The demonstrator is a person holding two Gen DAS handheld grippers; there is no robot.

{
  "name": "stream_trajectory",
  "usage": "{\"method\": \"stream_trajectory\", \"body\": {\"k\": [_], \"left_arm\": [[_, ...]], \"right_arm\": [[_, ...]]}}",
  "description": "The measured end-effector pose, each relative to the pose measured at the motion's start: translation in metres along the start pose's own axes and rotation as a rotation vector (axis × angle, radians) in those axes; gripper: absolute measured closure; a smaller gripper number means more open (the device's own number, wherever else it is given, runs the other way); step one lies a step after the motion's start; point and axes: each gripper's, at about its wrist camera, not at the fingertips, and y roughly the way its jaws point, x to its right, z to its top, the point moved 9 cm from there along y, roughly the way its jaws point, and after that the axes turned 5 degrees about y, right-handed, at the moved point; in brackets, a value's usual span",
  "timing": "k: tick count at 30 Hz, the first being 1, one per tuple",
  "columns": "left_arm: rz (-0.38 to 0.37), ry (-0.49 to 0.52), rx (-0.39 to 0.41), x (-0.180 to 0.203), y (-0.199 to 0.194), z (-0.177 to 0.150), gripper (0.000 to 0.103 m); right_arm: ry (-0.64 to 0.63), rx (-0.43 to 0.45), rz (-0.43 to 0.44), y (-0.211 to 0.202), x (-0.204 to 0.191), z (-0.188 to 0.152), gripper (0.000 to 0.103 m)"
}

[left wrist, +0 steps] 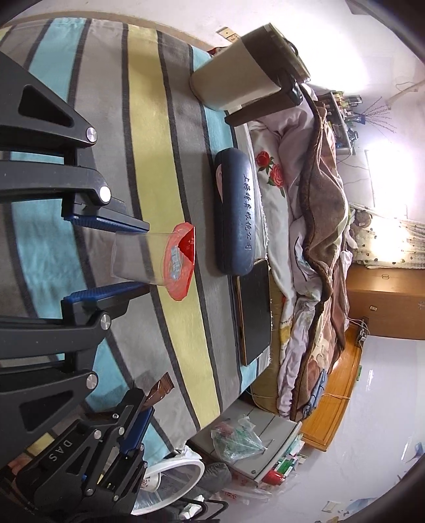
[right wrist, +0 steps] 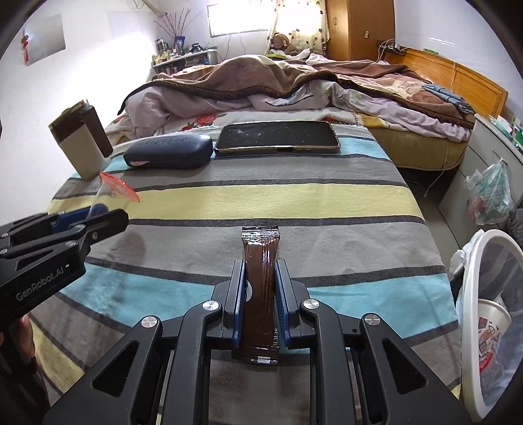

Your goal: Collect trash

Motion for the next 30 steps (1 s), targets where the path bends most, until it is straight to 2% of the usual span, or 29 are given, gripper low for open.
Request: {"method": "stream_trajectory", "body": {"k": [11,30], "left_arm": [[-0.02,-0.005,0.051,0.033,-0.035,-0.001,0.073],[-0.092,0.09,0.13,0.14,-0.081,0.011,0.073]], "right_arm": [[0.042,0.04,0.011,-0.027,0.021,-0.001,0.083],[0.136,0.135,-0.046,-0.085,0.096,-0.007,0.083]]}}
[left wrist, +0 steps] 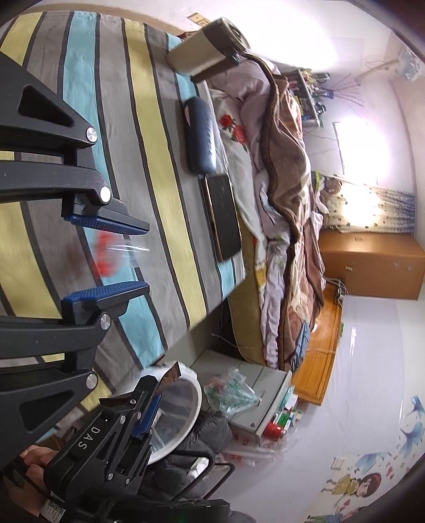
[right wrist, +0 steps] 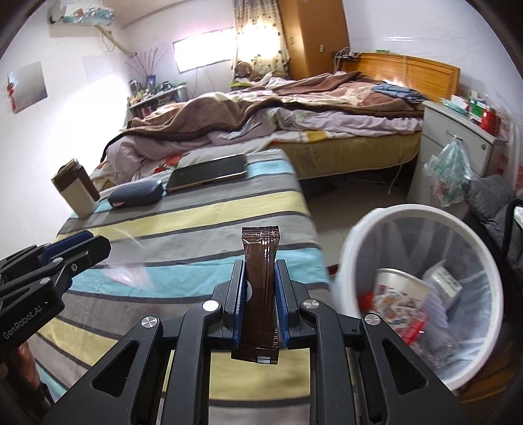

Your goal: Collect trash

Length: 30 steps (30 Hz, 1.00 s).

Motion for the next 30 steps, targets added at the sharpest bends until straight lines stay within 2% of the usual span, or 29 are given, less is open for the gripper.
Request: {"method": "stream_trajectory", "body": {"k": [5,9,12,14,15,16,18,20,22,30], "left_arm": [[-0.019,0.006,0.007,0.023,0.001,0.002,0.073],[-0.033,-0.074,-0.018,0.015,0.008,-0.011,0.073],[-0.019,-0.134,-0.055,0.004,0.019,-0.021,0.063],[-0.022,-0.132,-0.065,0.003,0.025,-0.023,0.06],[-0.014,-0.128,-0.066,0.002,0.027,-0.022,0.054],[0.0,-0.12,-0.064,0.001,0.03,-0.02,0.042],[0.001,-0.108,-0.06,0.004,0.038,-0.018,0.033],[-0.012,-0.105,-0.079,0.004,0.051,-0.018,0.033],[0.02,-0.092,-0.1,0.004,0.068,-0.02,0.033],[0.048,-0.106,-0.112,0.003,0.106,-0.014,0.033]], "right_arm": [[0.018,0.017,-0.022,-0.01,0.02,0.002,0.083],[0.023,0.024,-0.028,-0.012,0.029,0.0,0.083],[0.037,0.013,-0.018,-0.011,0.032,-0.003,0.083],[0.039,0.009,-0.015,-0.008,0.032,-0.004,0.083],[0.04,0.008,-0.014,-0.008,0.033,-0.005,0.083],[0.042,0.007,-0.011,-0.007,0.034,-0.005,0.083],[0.048,0.002,-0.008,-0.003,0.035,-0.005,0.083],[0.049,-0.004,-0.006,-0.002,0.039,-0.006,0.083],[0.048,-0.011,-0.011,0.0,0.04,-0.008,0.083],[0.069,-0.04,-0.027,0.013,0.056,-0.009,0.083]]}}
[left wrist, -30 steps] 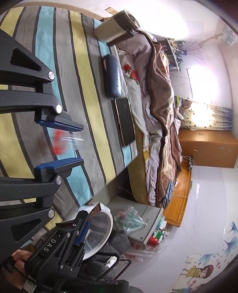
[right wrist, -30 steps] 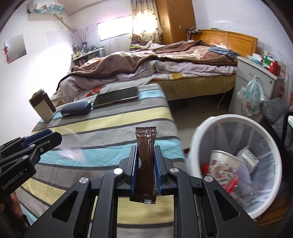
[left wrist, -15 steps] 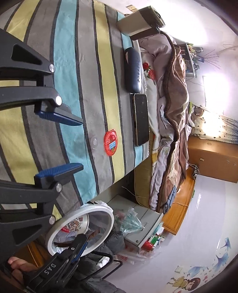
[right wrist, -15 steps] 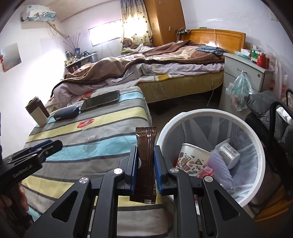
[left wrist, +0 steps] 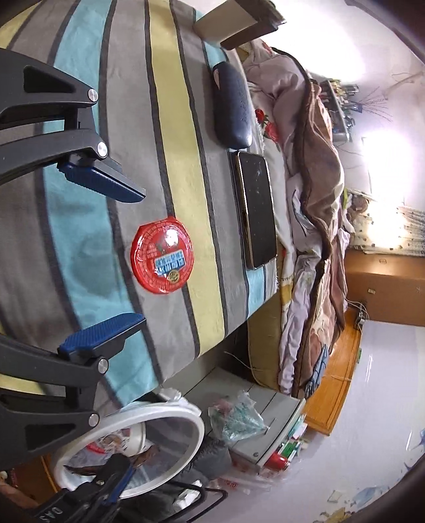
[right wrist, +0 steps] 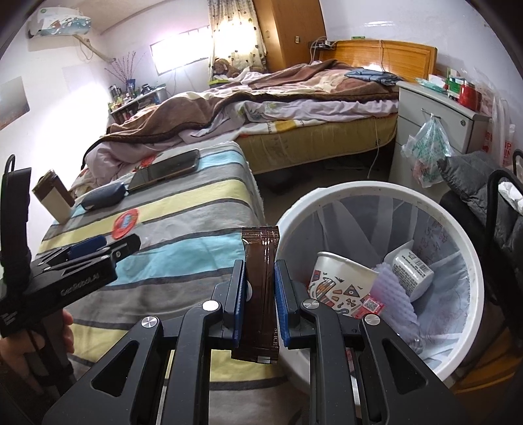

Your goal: Collect trash

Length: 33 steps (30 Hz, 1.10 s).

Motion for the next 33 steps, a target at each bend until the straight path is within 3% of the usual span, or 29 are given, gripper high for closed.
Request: {"method": "stream_trajectory", "body": {"k": [3,5,7,9,20,33], "left_arm": [[0.018,-0.03,0.008,-0.006,0.009,0.006,0.033],[0.009,-0.047,0.012,-0.007,0.013,0.009,0.04],[0.001,-0.045,0.01,-0.006,0.016,0.01,0.055],[0.007,-0.033,0.003,-0.004,0.019,0.009,0.06],[0.012,0.035,0.064,0.019,-0.012,0.018,0.061],[-0.123,0.118,0.123,0.106,-0.063,0.022,0.061]], "right_arm": [[0.003,-0.006,-0.002,0.003,0.004,0.0,0.083],[0.005,-0.01,-0.004,0.004,0.006,0.0,0.083],[0.002,-0.01,-0.01,0.005,0.007,0.0,0.083],[0.006,-0.01,-0.011,0.005,0.009,0.0,0.083],[0.022,0.007,-0.013,-0.002,0.016,0.003,0.083],[0.058,0.099,-0.046,-0.046,0.051,0.017,0.083]]}}
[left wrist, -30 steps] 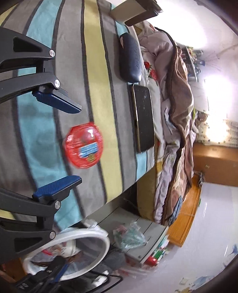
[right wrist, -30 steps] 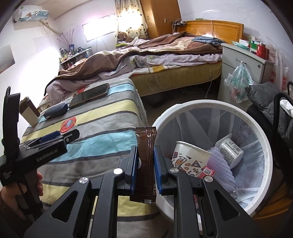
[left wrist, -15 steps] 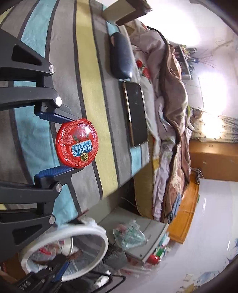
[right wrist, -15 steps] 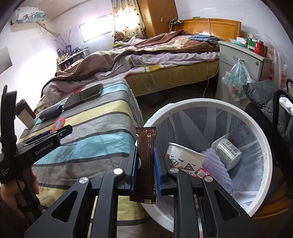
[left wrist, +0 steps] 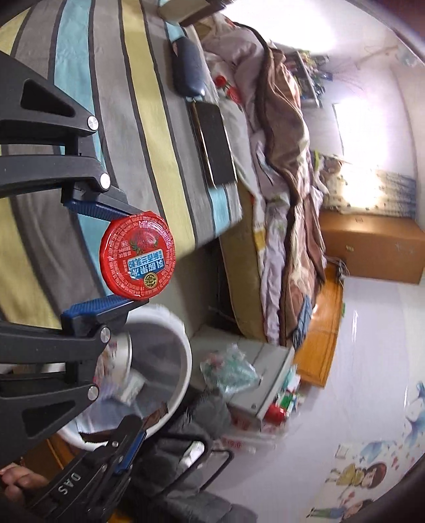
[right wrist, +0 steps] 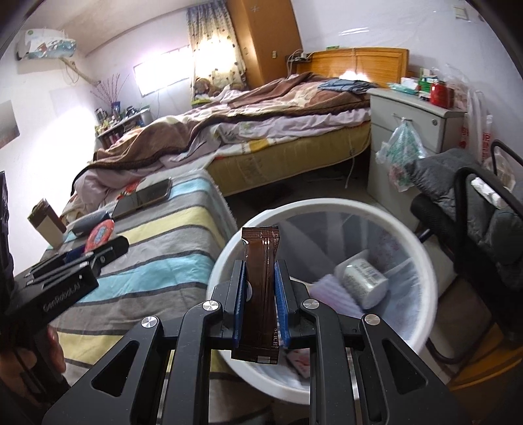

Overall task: Collect trash
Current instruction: 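Carry the red lid and brown wrapper over the white bin, then open both grippers to drop the lid and wrapper into the bin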

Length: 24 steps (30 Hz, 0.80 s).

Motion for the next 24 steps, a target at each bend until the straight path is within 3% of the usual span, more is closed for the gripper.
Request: {"method": "stream_trajectory", "body": {"k": [12,24], "left_arm": [[-0.121,0.08,-0.026,0.095,0.011,-0.002,0.061],[-0.157,0.075,-0.1,0.122,0.038,-0.024,0.061]], "right_arm": [[0.034,0.007,-0.058,-0.012,0.06,0.007,0.083],[0.025,-0.099,-0.033,0.013,0.077,-0.01,0.083]]}}
